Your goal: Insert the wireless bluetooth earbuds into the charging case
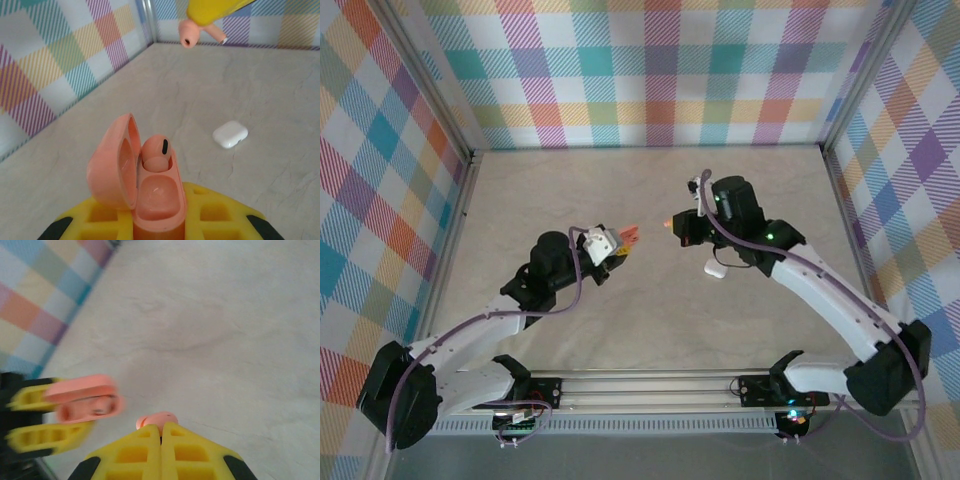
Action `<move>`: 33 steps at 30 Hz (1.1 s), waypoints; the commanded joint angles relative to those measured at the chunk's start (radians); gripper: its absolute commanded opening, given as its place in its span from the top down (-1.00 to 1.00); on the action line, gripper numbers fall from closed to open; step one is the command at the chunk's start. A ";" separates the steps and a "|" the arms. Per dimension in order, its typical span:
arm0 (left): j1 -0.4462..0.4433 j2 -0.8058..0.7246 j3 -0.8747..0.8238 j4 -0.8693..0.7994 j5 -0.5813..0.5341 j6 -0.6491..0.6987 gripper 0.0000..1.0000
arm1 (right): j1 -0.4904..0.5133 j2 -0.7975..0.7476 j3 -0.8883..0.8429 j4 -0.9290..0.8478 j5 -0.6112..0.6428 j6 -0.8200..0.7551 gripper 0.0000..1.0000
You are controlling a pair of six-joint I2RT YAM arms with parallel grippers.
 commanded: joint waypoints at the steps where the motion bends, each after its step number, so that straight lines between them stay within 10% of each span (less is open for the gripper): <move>1: 0.006 -0.058 -0.023 -0.042 -0.061 -0.021 1.00 | -0.006 0.116 0.027 -0.131 0.117 0.024 1.00; 16: 0.006 -0.223 -0.085 -0.133 -0.115 -0.013 1.00 | 0.035 0.746 0.325 -0.408 0.699 -0.062 1.00; 33: 0.011 -0.312 -0.099 -0.197 -0.128 0.022 1.00 | 0.162 0.934 0.484 -0.498 0.649 0.040 0.48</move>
